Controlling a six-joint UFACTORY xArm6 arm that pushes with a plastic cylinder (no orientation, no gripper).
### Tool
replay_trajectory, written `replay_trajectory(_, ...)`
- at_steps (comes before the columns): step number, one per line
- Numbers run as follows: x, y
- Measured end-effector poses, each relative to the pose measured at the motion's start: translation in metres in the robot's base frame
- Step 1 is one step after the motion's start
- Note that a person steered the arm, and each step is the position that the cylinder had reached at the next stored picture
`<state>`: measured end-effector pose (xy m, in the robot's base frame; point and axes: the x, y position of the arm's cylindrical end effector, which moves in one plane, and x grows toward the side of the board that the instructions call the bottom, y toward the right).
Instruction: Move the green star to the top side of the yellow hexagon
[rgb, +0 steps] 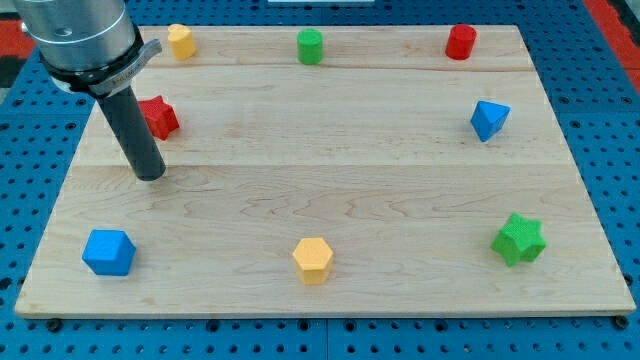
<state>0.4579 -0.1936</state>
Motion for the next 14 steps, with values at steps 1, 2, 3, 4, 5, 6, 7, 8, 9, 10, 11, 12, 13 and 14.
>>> replay_trajectory(1,0.0,0.0)
replay_trajectory(2,0.0,-0.001)
replay_trajectory(3,-0.006,0.022)
replay_trajectory(4,-0.016,0.063)
replay_trajectory(5,-0.05,0.07)
replay_trajectory(6,-0.051,0.094)
replay_trajectory(7,-0.049,0.194)
replay_trajectory(8,-0.046,0.324)
replay_trajectory(9,-0.026,0.433)
replay_trajectory(10,0.013,0.509)
replay_trajectory(11,0.09,0.517)
replay_trajectory(12,0.115,0.477)
replay_trajectory(13,0.103,0.429)
replay_trajectory(14,0.104,0.348)
